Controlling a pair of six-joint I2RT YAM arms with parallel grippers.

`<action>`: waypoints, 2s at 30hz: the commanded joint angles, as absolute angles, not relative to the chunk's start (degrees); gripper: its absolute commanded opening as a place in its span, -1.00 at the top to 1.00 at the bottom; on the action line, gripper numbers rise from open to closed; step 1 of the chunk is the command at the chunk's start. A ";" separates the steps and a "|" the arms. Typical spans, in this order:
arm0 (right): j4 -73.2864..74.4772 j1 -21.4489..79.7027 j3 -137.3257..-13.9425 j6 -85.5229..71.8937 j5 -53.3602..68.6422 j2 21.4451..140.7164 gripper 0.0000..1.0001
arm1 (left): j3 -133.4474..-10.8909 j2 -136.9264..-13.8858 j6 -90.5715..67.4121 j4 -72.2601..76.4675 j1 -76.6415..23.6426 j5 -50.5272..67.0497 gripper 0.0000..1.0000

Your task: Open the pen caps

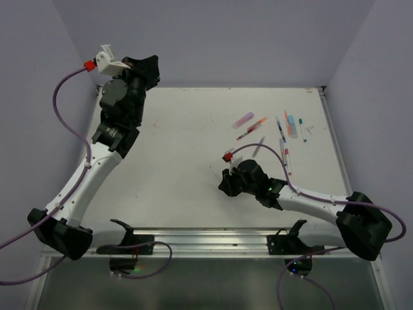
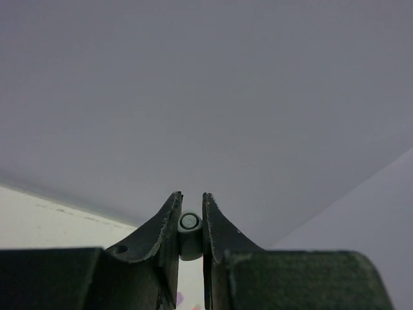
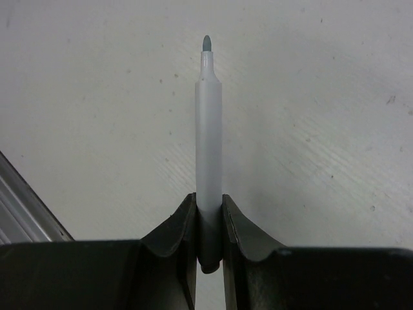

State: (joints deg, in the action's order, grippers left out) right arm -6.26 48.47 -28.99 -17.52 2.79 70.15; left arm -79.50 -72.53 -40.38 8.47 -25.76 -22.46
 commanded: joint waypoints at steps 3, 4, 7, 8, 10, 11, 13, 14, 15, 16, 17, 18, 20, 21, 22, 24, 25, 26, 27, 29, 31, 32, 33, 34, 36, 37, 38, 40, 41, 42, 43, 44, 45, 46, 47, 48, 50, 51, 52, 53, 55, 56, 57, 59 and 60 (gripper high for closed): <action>-6.59 48.95 -40.05 -24.15 2.29 76.08 1.00 | -74.63 -76.01 -35.16 0.10 -18.31 -17.06 1.00; -6.85 49.13 -41.56 -26.26 2.37 78.20 1.00 | -74.01 -76.81 -34.46 -2.09 -17.15 -15.48 1.00; -7.47 50.36 -47.45 -31.72 0.36 85.59 1.00 | -72.42 -81.55 -31.39 -6.14 -12.31 -8.19 1.00; -7.47 50.62 -50.16 -33.21 0.00 87.17 1.00 | -73.29 -84.96 -30.25 -9.02 -11.43 -4.95 1.00; -8.69 51.50 -52.28 -37.08 -3.41 91.64 1.00 | -74.96 -88.58 -27.44 -12.64 -9.58 -2.56 1.00; -9.05 51.94 -54.64 -37.87 -4.12 93.15 1.00 | -76.45 -92.07 -26.64 -15.79 -9.15 -2.20 1.00; -8.97 53.17 -57.38 -39.98 -6.58 97.27 1.00 | -77.08 -95.17 -24.71 -17.66 -8.35 -0.97 1.00; -8.96 53.61 -59.83 -40.51 -7.37 98.51 1.00 | -77.17 -97.88 -24.18 -17.75 -8.18 -0.44 1.00; -8.70 54.48 -60.98 -41.82 -8.69 99.66 1.00 | -77.52 -99.30 -23.73 -17.93 -8.00 -0.27 1.00; -8.35 54.93 -62.21 -42.44 -9.66 100.97 1.00 | -77.95 -100.80 -23.47 -18.19 -7.82 1.04 1.00; -8.09 55.28 -64.49 -42.89 -11.41 103.25 1.00 | -78.31 -103.68 -23.21 -18.98 -7.74 1.49 1.00; -6.95 55.72 -65.56 -44.63 -12.30 104.49 1.00 | -79.18 -105.10 -22.86 -19.25 -7.56 1.49 1.00; -6.77 55.90 -68.10 -46.22 -13.70 107.47 1.00 | -80.06 -109.05 -22.76 -20.47 -7.30 1.06 1.00; -6.25 56.16 -68.99 -47.45 -14.06 108.36 1.00 | -81.20 -110.20 -22.68 -21.26 -7.21 0.71 1.00; -5.54 56.25 -70.04 -47.98 -14.50 109.33 1.00 | -81.65 -111.26 -22.59 -22.40 -7.21 0.44 1.00; -3.52 56.78 -73.64 -47.99 -15.29 112.31 1.00 | -81.83 -113.11 -22.59 -23.03 -7.12 0.26 0.96; -2.56 56.86 -74.87 -47.99 -15.64 113.46 1.00 | -81.48 -113.38 -22.76 -22.85 -7.03 0.26 0.91; -2.11 57.04 -76.54 -48.08 -15.91 114.95 1.00 | -81.30 -113.73 -22.76 -22.76 -7.03 0.26 0.84; -1.94 57.13 -77.25 -48.34 -16.00 115.92 1.00 | -81.12 -113.82 -22.94 -22.50 -7.03 0.26 0.81; -1.23 57.13 -79.18 -48.78 -16.08 117.24 1.00 | -81.21 -114.34 -23.11 -23.02 -7.03 -1.22 0.71; -1.05 57.13 -80.33 -48.87 -16.08 119.09 1.00 | -80.78 -114.52 -22.85 -23.03 -7.03 -1.84 0.60; -0.88 57.13 -81.20 -48.95 -16.08 119.70 1.00 | -80.60 -114.52 -22.94 -23.11 -7.03 -2.11 0.52; -0.79 57.13 -81.65 -48.96 -16.00 120.58 1.00 | -80.51 -114.52 -22.94 -23.20 -7.03 -2.37 0.48; -0.79 57.04 -82.09 -48.87 -15.91 121.19 1.00 | -80.33 -114.52 -22.94 -23.29 -7.03 -2.46 0.42; -0.44 57.13 -83.40 -48.52 -15.73 122.07 1.00 | -79.72 -114.43 -22.94 -23.20 -7.03 -2.29 0.28; -0.18 57.04 -84.37 -48.17 -15.65 123.56 0.98 | -79.19 -114.00 -23.11 -23.03 -7.03 -2.02 0.05; -0.18 57.04 -84.64 -48.16 -15.56 123.57 0.98 | -79.19 -113.82 -23.12 -23.03 -7.03 -2.02 0.05; -0.18 57.13 -85.07 -47.99 -15.29 124.27 0.92 | -78.23 -113.38 -23.38 -22.42 -7.03 -1.85 -0.15; -0.18 57.13 -85.60 -47.90 -15.03 125.06 0.89 | -77.96 -113.20 -23.47 -22.41 -7.03 -1.93 -0.23; 1.22 57.13 -85.87 -47.90 -14.94 125.50 0.86 | -77.78 -113.03 -23.64 -22.33 -7.03 -2.02 -0.25; 1.32 57.04 -86.13 -47.90 -14.77 125.86 0.80 | -77.26 -113.03 -23.73 -22.24 -7.03 -2.02 -0.25; 1.32 57.13 -86.48 -47.90 -14.42 126.47 0.78 | -76.91 -112.77 -23.82 -21.89 -7.03 -1.93 -0.27; 1.41 57.13 -86.57 -47.99 -14.41 126.82 0.74 | -76.56 -112.68 -24.08 -21.62 -7.03 -1.93 -0.27; 1.58 57.04 -86.75 -48.16 -14.24 127.09 0.66 | -75.86 -112.68 -24.26 -21.01 -7.03 -1.59 -0.28; 1.58 57.13 -86.84 -48.34 -13.98 127.26 0.61 | -75.59 -112.68 -24.43 -20.92 -7.03 -1.32 -0.28; 1.76 57.13 -86.92 -48.60 -13.89 127.53 0.55 | -75.41 -112.68 -24.61 -20.83 -7.03 -1.14 -0.28; 1.58 57.04 -86.57 -48.78 -13.97 127.44 0.39 | -74.97 -112.76 -24.70 -20.57 -7.03 -0.62 -0.28; 1.58 57.13 -86.57 -48.78 -13.97 127.27 0.35 | -74.97 -112.68 -24.96 -20.39 -7.03 -0.62 -0.28; 1.58 57.13 -86.40 -48.78 -14.06 127.09 0.26 | -74.88 -112.59 -25.05 -20.39 -7.03 -0.62 -0.28; 1.58 57.13 -86.05 -48.78 -14.24 126.92 0.18 | -74.80 -112.41 -25.05 -20.39 -7.03 -0.62 -0.28; 1.50 57.13 -85.61 -48.78 -14.85 126.21 0.13 | -74.79 -111.98 -25.22 -20.39 -7.03 -0.44 -0.28; 1.58 57.13 -85.26 -48.69 -15.11 125.95 0.12 | -74.79 -111.80 -25.40 -20.39 -7.03 -0.44 -0.28; 1.58 57.13 -85.17 -48.52 -15.20 125.60 0.12 | -74.79 -111.62 -25.57 -20.39 -7.03 -0.44 -0.29; 1.41 57.13 -83.77 -48.52 -15.99 124.02 0.11 | -74.71 -111.27 -25.75 -20.30 -7.03 -0.44 -0.29; 0.88 57.04 -83.24 -48.25 -16.34 123.40 0.11 | -74.36 -111.27 -26.01 -20.30 -7.03 -0.44 -0.29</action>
State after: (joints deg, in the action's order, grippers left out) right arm -1.28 57.06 -85.43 -48.05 -13.19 125.89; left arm -75.96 -113.60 -24.73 -20.43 -7.49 -1.67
